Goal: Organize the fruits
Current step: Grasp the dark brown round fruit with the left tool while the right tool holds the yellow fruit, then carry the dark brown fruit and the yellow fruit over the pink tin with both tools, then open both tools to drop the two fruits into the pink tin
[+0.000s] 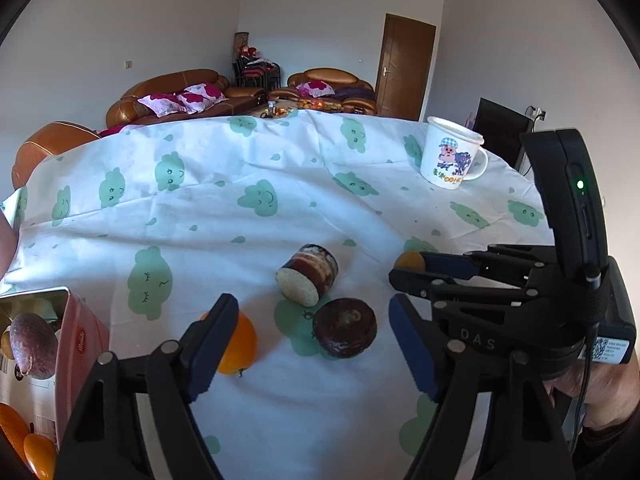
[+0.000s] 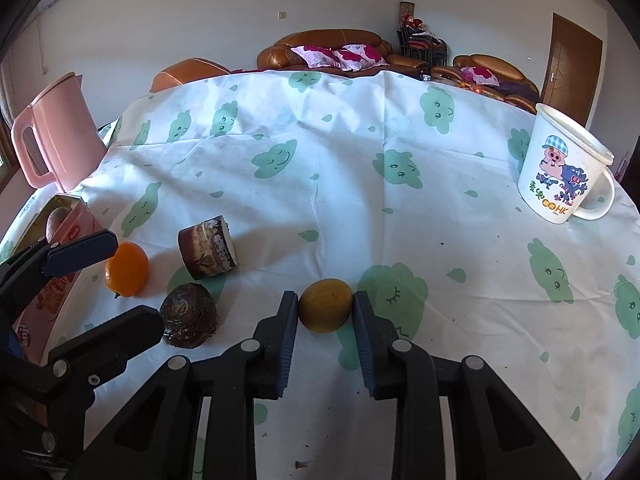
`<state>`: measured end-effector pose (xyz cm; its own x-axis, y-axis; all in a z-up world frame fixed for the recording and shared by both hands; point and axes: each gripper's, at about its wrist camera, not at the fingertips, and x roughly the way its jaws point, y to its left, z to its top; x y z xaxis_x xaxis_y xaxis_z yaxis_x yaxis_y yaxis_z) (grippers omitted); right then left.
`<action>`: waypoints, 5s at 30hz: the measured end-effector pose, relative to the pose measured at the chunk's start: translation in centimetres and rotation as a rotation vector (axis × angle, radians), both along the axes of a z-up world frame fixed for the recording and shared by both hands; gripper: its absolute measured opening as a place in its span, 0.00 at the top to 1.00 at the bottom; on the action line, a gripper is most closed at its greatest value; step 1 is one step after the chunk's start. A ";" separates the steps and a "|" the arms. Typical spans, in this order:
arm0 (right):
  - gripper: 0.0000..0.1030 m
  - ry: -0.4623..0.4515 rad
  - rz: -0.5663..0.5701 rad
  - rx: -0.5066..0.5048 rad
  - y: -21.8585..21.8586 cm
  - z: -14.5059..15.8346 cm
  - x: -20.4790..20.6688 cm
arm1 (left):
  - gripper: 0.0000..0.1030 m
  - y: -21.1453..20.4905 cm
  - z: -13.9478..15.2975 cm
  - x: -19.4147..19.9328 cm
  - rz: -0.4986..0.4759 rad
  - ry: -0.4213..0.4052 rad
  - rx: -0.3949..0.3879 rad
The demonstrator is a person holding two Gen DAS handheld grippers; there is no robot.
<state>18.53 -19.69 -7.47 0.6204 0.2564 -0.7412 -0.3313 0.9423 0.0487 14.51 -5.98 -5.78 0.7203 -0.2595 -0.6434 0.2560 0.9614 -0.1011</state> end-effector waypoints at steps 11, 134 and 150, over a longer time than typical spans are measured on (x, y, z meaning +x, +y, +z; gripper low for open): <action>0.72 -0.092 -0.017 0.060 -1.0 1.4 -1.5 | 0.43 -1.9 -1.0 1.2 -0.075 0.082 0.039; 0.71 -0.224 0.592 0.062 22.0 2.7 -15.9 | 0.60 21.4 1.1 -15.9 0.381 -0.208 0.015; 0.49 -0.248 0.563 0.058 19.2 3.3 -15.5 | 0.35 20.6 1.7 -15.8 0.378 -0.231 0.007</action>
<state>3.05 -0.52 -4.14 0.5304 0.6303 -0.5669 -0.7849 0.6178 -0.0475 -1.33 14.66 -4.06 0.8888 0.0538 -0.4552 -0.0986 0.9923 -0.0753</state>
